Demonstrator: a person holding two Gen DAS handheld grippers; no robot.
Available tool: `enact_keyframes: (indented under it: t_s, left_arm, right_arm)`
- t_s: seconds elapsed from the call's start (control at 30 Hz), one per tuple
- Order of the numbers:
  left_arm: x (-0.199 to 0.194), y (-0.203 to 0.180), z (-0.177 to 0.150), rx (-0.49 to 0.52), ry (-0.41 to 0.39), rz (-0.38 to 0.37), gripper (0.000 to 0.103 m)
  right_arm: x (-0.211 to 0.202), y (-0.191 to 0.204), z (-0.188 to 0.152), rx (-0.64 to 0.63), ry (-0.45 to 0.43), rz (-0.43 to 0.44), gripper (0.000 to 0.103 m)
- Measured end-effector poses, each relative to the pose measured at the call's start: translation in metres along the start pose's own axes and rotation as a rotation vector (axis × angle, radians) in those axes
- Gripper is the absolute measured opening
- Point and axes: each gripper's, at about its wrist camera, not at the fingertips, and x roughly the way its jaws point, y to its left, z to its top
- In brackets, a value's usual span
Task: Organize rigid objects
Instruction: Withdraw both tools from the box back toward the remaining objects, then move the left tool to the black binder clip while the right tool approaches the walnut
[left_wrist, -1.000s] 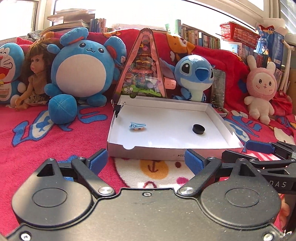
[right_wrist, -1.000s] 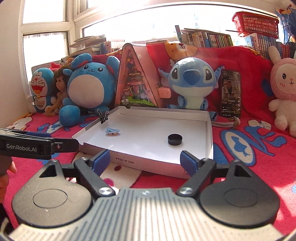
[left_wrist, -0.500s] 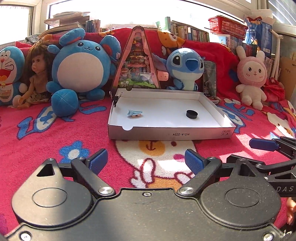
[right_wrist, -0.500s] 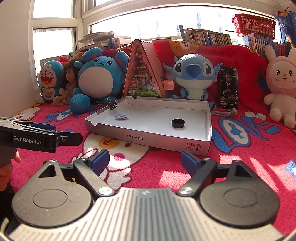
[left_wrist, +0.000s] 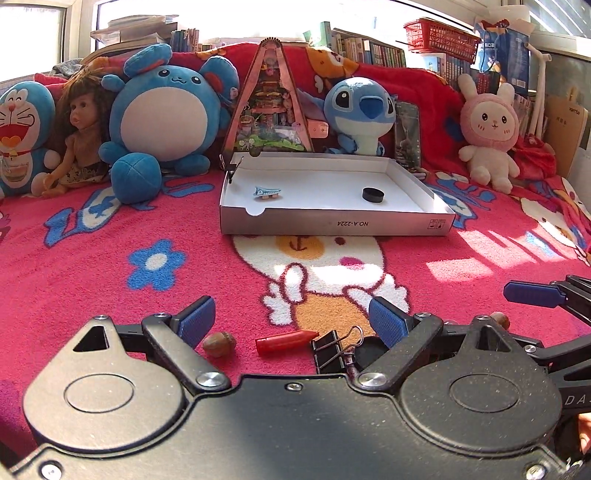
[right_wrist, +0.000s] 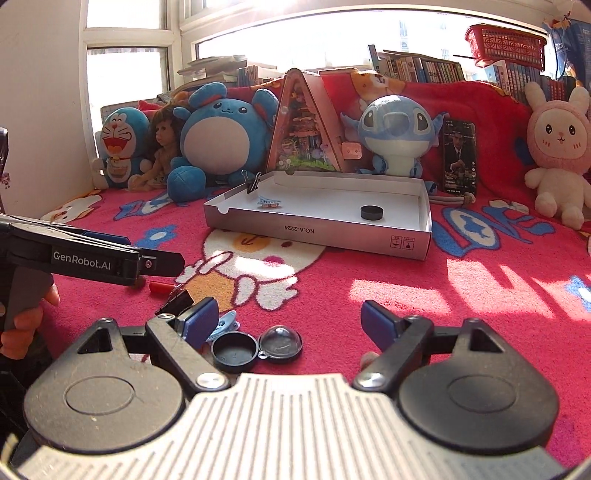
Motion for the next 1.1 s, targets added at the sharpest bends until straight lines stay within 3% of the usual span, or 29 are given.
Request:
enact_keyframes:
  t_s: [0.07,0.2,0.33,0.4,0.7,1.1]
  left_arm:
    - [-0.001,0.002,-0.004,-0.016,0.013,-0.003,0.089]
    - [-0.003,0.008,-0.007,-0.062,0.044,-0.034,0.073]
    - [-0.007,0.007,-0.009,-0.053,0.036,-0.038,0.064]
    - [-0.009,0.005,-0.011,-0.047,0.038,-0.036,0.054]
    - [-0.003,0.006,-0.019,-0.071,0.087,-0.061,0.033]
    - [0.004,0.007,-0.021,-0.089,0.092,-0.041,0.026]
  right_arm:
    - [-0.003,0.004,-0.004,-0.012,0.002,-0.008,0.091]
    - [-0.004,0.011,-0.012,-0.013,0.009,-0.018,0.091]
    - [-0.006,0.015,-0.018,-0.002,0.012,-0.014,0.091]
    - [-0.006,0.017,-0.021,0.000,0.014,-0.012,0.091]
    - [-0.010,0.027,-0.028,0.011,0.026,0.057,0.089]
    - [-0.012,0.044,-0.032,-0.019,0.031,0.129,0.067]
